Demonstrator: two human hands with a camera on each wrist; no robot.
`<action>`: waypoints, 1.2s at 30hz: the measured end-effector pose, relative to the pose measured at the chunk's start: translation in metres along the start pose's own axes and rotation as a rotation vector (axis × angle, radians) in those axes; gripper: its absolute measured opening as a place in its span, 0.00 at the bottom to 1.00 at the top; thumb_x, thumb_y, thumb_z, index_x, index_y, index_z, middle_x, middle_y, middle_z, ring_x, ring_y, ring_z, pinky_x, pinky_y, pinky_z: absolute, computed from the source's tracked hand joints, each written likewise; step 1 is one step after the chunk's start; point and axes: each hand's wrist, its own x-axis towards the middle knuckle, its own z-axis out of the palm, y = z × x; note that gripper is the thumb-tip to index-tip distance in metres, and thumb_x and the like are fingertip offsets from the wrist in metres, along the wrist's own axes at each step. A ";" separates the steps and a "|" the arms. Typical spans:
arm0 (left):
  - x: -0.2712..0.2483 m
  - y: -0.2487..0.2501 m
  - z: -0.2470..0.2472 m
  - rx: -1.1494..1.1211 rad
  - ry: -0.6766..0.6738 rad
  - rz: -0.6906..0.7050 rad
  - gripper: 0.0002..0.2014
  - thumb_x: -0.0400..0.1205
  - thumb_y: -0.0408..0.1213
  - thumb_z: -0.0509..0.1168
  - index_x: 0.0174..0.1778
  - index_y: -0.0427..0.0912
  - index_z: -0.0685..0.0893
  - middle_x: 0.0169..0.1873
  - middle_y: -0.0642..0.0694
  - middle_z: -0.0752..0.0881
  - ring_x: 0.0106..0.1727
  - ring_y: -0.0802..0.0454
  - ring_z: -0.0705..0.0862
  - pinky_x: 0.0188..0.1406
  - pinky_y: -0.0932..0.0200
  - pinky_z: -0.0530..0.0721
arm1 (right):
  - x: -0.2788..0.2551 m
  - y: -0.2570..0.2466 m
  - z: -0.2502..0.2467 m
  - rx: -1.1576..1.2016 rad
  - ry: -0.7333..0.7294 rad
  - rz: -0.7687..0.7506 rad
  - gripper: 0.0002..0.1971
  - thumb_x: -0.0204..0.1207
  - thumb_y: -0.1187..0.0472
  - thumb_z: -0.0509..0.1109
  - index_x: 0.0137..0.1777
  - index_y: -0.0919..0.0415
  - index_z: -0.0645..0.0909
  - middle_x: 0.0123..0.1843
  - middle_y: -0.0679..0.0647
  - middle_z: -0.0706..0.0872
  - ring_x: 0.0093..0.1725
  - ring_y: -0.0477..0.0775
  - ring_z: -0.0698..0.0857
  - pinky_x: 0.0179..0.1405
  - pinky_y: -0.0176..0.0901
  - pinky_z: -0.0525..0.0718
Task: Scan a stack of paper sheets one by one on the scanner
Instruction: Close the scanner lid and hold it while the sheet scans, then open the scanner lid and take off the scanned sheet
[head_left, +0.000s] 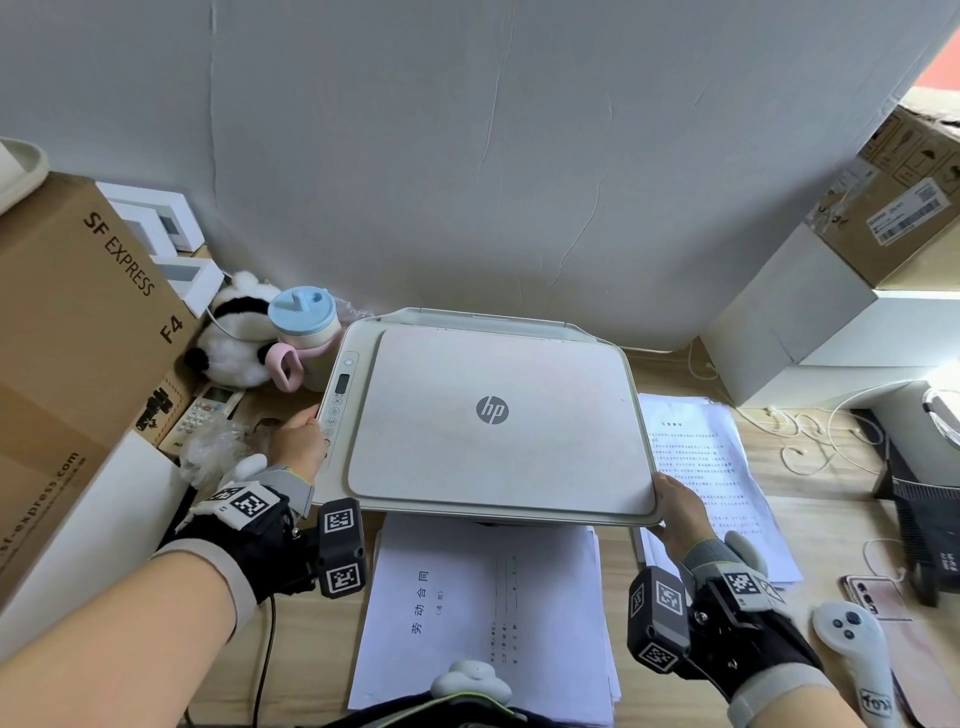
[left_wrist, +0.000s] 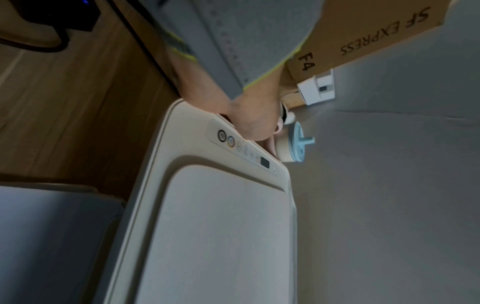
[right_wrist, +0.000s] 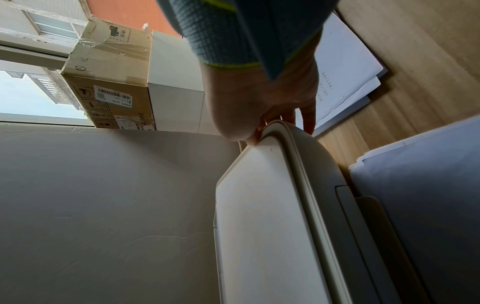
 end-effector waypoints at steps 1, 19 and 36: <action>-0.001 0.003 -0.001 0.008 0.036 0.019 0.23 0.81 0.24 0.50 0.66 0.41 0.82 0.60 0.39 0.85 0.52 0.42 0.82 0.41 0.56 0.81 | -0.001 -0.001 -0.001 0.020 0.002 0.008 0.16 0.83 0.66 0.55 0.33 0.58 0.72 0.33 0.54 0.71 0.33 0.50 0.70 0.31 0.40 0.73; -0.024 0.081 0.001 -0.192 -0.317 -0.167 0.09 0.80 0.28 0.57 0.35 0.43 0.72 0.23 0.49 0.75 0.17 0.58 0.71 0.12 0.70 0.63 | -0.001 0.000 -0.013 0.254 0.008 0.066 0.17 0.86 0.50 0.52 0.47 0.58 0.78 0.44 0.51 0.82 0.40 0.50 0.79 0.38 0.43 0.75; 0.009 0.221 0.049 -0.271 -0.173 0.193 0.13 0.83 0.40 0.55 0.37 0.54 0.82 0.34 0.56 0.79 0.38 0.58 0.75 0.35 0.62 0.71 | 0.020 -0.020 -0.016 0.300 0.037 -0.086 0.17 0.85 0.58 0.53 0.63 0.64 0.79 0.60 0.58 0.83 0.50 0.49 0.83 0.49 0.41 0.80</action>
